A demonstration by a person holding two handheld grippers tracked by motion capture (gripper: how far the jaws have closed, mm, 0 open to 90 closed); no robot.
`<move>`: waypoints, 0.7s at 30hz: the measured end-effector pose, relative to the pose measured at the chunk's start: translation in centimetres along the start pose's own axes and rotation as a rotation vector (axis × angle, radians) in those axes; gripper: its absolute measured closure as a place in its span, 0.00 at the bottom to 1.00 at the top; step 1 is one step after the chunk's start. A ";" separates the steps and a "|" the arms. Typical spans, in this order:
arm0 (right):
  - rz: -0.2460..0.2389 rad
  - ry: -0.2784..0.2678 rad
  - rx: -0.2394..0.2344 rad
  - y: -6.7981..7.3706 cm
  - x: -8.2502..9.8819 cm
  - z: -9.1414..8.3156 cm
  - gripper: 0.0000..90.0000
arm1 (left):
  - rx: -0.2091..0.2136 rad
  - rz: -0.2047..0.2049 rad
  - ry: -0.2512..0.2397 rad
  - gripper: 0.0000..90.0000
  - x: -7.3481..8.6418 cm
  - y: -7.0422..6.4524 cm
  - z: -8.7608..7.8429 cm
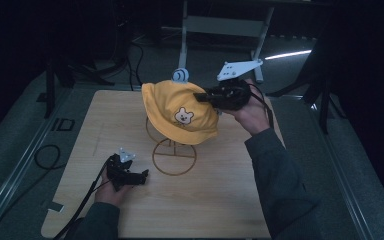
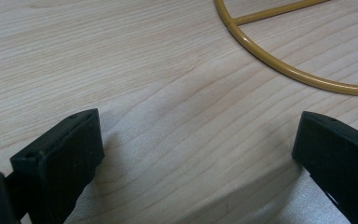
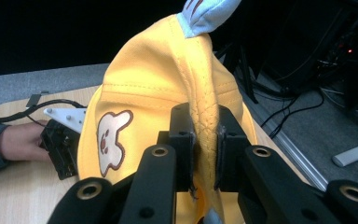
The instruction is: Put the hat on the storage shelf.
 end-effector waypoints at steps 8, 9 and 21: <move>0.001 0.033 -0.003 0.6 -0.9 2.6 0.86 | 0.000 -0.001 -0.002 0.02 0.0 0.0 0.0; -0.002 0.038 -0.008 1.0 -1.1 3.4 0.86 | -0.001 -0.001 -0.002 0.02 0.0 0.0 0.0; -0.066 0.115 -0.063 3.8 -1.7 6.8 0.84 | 0.000 -0.001 -0.001 0.02 0.0 0.0 0.0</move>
Point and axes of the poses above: each handheld gripper's, and its own axes: z roughly forward along the jaws, x roughly out of its underside, y roughly to its left, the point moved 2 cm from there along z, roughly forward along the jaws, and after that the axes turned 7 degrees about x, right-handed, at the moved point
